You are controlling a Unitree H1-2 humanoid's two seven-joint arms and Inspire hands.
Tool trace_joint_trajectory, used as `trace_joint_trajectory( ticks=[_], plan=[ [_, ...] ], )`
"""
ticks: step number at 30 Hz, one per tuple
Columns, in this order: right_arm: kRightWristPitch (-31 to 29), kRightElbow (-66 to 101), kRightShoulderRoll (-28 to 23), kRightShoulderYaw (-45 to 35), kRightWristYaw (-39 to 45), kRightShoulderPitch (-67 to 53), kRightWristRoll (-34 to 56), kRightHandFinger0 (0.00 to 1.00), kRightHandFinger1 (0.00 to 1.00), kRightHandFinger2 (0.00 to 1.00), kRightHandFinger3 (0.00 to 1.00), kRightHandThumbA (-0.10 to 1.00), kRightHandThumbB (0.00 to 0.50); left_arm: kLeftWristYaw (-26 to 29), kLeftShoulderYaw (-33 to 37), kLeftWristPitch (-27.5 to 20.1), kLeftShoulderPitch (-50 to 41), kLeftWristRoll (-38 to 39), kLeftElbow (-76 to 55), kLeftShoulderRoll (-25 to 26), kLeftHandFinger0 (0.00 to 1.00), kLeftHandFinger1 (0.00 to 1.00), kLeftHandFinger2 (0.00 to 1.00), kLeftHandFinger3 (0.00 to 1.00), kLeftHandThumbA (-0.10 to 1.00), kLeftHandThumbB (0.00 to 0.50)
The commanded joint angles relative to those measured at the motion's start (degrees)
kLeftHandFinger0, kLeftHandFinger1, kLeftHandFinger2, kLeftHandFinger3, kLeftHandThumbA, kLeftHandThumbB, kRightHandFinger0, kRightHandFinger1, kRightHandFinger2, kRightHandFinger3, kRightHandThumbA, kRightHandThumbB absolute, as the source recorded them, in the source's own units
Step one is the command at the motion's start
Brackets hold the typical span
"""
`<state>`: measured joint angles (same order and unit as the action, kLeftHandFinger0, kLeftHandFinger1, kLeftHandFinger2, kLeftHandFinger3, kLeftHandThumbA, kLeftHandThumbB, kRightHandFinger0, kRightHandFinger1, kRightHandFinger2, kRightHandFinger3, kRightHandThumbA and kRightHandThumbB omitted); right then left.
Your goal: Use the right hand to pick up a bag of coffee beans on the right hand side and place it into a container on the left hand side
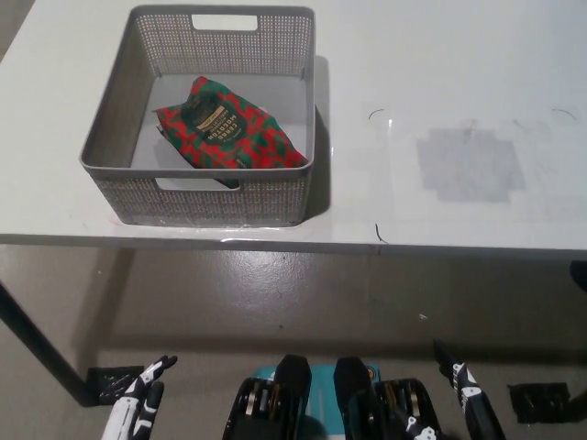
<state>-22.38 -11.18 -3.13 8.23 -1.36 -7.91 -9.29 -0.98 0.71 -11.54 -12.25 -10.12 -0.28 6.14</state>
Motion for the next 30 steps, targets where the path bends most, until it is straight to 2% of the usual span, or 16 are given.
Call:
trace_joint_trajectory(
  ticks=[1, 5, 7, 11, 13, 15, 22, 25, 30],
  plan=[
    [-4.6, 0.2, 0.0, 0.6, -2.0, -0.3, 1.5, 1.00, 1.00, 1.00, 1.00, 0.83, 0.290, 0.0, 0.2, -1.6, -0.4, 0.9, -1.9, 0.1, 1.00, 1.00, 1.00, 1.00, 1.00, 0.228],
    [-4.6, 0.2, -0.2, 0.7, -1.9, -0.9, 1.9, 1.00, 1.00, 1.00, 1.00, 0.82, 0.305, 0.1, 0.4, -2.1, -0.9, 0.9, -1.5, -0.1, 1.00, 1.00, 1.00, 1.00, 1.00, 0.236],
    [-4.6, 0.4, -0.3, 0.9, -1.8, -2.2, 1.9, 1.00, 1.00, 1.00, 1.00, 0.82, 0.314, 0.0, 0.6, -2.3, -2.4, 1.0, -1.9, -0.2, 1.00, 1.00, 1.00, 1.00, 1.00, 0.224],
    [-4.6, 0.6, -0.4, 2.0, -2.3, -3.3, 1.0, 1.00, 1.00, 1.00, 1.00, 0.82, 0.304, 0.2, 0.5, -3.1, -4.3, 0.8, -2.2, 0.1, 1.00, 1.00, 1.00, 1.00, 1.00, 0.229],
    [-4.6, 0.6, -0.4, 2.0, -2.3, -3.3, 0.6, 1.00, 1.00, 1.00, 1.00, 0.84, 0.324, 0.4, 0.5, -3.1, -4.3, 0.4, -2.1, 0.0, 1.00, 1.00, 1.00, 1.00, 1.00, 0.231],
    [-4.6, 0.5, -0.7, 2.0, -2.2, -3.3, 0.7, 1.00, 1.00, 1.00, 1.00, 0.84, 0.320, 0.4, 0.7, -2.2, -4.2, 0.3, -2.1, -0.3, 1.00, 1.00, 1.00, 1.00, 1.00, 0.244],
    [-4.6, 0.4, -1.2, 1.7, -2.4, -2.3, 0.4, 1.00, 1.00, 1.00, 1.00, 0.81, 0.310, 0.7, 0.9, -2.8, -2.5, -0.6, -1.3, -0.4, 1.00, 1.00, 1.00, 1.00, 1.00, 0.222],
    [-4.6, 0.4, -1.3, 1.7, -2.5, -2.3, 0.5, 1.00, 1.00, 1.00, 1.00, 0.80, 0.304, 0.5, 0.9, -2.7, -2.4, -0.3, -1.2, -0.4, 1.00, 1.00, 1.00, 1.00, 1.00, 0.232],
    [-4.6, 0.7, -1.7, 1.8, -2.4, -1.7, 0.8, 1.00, 1.00, 1.00, 1.00, 0.83, 0.297, 0.4, 1.0, -2.9, -1.7, 0.3, -1.0, -0.6, 1.00, 1.00, 1.00, 1.00, 1.00, 0.224]
  ],
)
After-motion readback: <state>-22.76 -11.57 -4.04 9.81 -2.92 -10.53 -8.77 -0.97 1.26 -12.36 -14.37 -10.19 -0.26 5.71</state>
